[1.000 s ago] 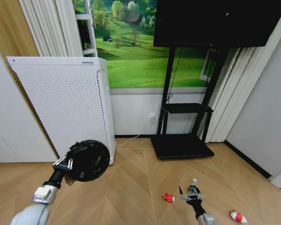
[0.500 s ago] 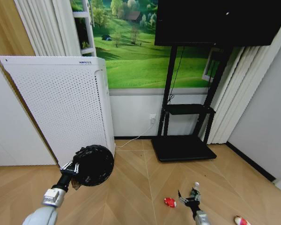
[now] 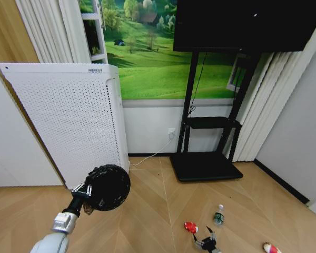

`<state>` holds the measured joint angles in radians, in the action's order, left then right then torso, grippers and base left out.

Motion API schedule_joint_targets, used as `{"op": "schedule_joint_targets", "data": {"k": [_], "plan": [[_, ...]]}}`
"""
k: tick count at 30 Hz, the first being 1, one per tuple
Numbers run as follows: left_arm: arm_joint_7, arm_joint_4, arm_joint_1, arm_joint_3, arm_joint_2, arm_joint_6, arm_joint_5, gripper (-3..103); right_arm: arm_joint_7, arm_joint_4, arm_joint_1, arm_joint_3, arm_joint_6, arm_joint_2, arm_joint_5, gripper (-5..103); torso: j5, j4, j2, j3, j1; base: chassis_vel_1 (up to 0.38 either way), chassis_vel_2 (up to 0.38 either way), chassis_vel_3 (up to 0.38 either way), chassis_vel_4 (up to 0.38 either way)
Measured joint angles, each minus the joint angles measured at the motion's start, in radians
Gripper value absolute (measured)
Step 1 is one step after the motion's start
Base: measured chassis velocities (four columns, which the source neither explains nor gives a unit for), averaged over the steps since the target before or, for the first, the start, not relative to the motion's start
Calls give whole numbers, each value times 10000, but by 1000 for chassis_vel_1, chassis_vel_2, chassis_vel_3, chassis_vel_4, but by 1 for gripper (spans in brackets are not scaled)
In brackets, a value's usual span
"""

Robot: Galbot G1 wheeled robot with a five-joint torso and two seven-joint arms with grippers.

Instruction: Pick up the trash bin and place the garbage on the floor into it.

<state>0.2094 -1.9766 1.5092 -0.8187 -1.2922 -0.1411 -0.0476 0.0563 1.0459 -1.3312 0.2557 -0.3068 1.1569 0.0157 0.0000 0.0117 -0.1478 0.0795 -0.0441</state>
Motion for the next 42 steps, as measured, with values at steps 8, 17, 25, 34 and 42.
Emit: {"op": "schedule_joint_targets", "data": {"k": [8,17,25,34,42], "plan": [[0,108,-56,40,15,-72,-2,7,39,-706,807,-436,-5,186,-84,100,0,0,0,1,0,0,0,0,0],[2,144,-104,121,5,-101,-30,7,72,-1244,1252,-619,-97,294,-385,100,0,2,0,0,-1,0,0,0,0],[15,144,-117,160,-27,-111,-23,7,73,-1484,1406,-749,-186,320,-591,100,0,1,0,0,-1,0,0,0,0],[20,161,-107,149,-30,-156,0,7,95,-2014,1790,-915,-275,467,-883,100,1,0,0,0,0,0,0,0,0],[20,234,-122,161,-50,-178,23,7,65,-2344,1993,-985,-327,536,-995,98,1,0,0,0,-1,0,0,0,0]]}}
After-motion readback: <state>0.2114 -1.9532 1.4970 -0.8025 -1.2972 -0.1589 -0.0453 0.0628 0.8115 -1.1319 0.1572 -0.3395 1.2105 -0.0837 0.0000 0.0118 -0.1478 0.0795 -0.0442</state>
